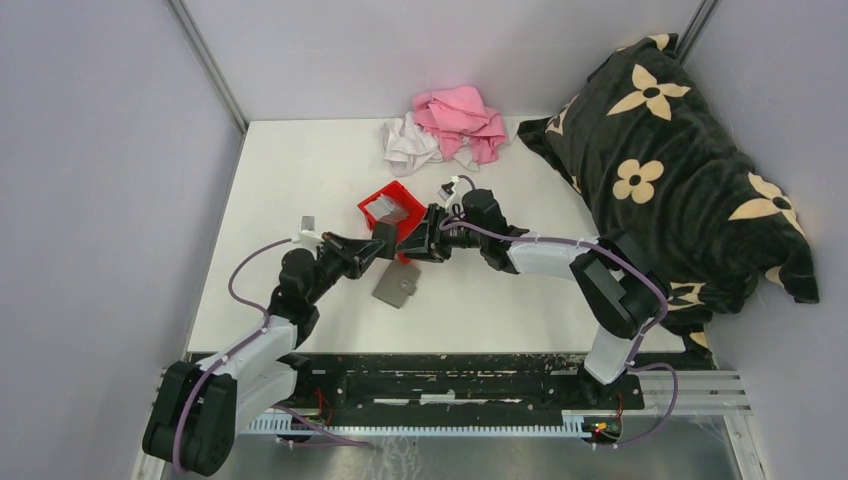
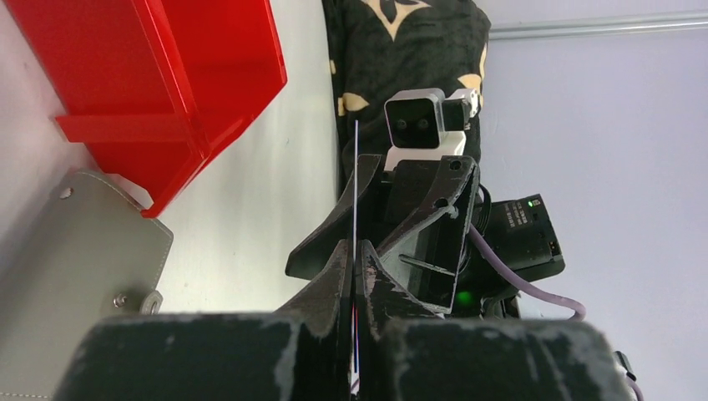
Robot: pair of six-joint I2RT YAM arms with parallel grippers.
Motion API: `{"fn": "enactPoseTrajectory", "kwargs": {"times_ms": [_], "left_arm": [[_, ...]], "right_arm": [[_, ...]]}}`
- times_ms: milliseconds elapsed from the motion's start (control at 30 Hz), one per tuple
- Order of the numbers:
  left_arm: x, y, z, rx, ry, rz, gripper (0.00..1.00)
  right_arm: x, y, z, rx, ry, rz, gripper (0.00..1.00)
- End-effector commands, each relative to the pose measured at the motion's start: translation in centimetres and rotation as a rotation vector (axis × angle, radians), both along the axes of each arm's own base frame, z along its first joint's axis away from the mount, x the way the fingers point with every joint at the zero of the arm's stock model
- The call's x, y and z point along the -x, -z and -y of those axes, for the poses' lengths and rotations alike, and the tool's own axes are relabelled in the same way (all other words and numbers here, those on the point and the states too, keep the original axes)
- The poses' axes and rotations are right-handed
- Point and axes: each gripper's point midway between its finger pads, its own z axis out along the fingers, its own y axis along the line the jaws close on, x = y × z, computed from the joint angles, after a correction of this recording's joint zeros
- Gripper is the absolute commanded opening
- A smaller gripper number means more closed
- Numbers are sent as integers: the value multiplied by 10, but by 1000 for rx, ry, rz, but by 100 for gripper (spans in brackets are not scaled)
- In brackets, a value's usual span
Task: Put the credit cards into the card holder
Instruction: Pick up the credit card from the storage box.
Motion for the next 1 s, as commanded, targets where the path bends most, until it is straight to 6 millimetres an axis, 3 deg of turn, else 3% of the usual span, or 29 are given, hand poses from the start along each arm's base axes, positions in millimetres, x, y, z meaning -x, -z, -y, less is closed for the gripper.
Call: {"fn": "enactPoseTrajectory", "kwargs": {"times_ms": [0, 300, 633, 800, 967], "left_arm": [[11, -9, 9, 42, 61, 13, 3], [9, -3, 6, -4, 40, 10, 3], [5, -10, 7, 32, 37, 18, 3], [2, -17, 6, 75, 20, 25, 3], [-2, -21, 6, 112, 7, 26, 3]], "right_arm": [[-21, -59, -22, -180, 24, 110, 50], [-21, -80, -24, -226, 18, 124, 49], [-24, -71, -28, -223, 11, 96, 47], [-21, -67, -30, -242, 12, 70, 39], [-17, -66, -35, -260, 6, 44, 22]]}}
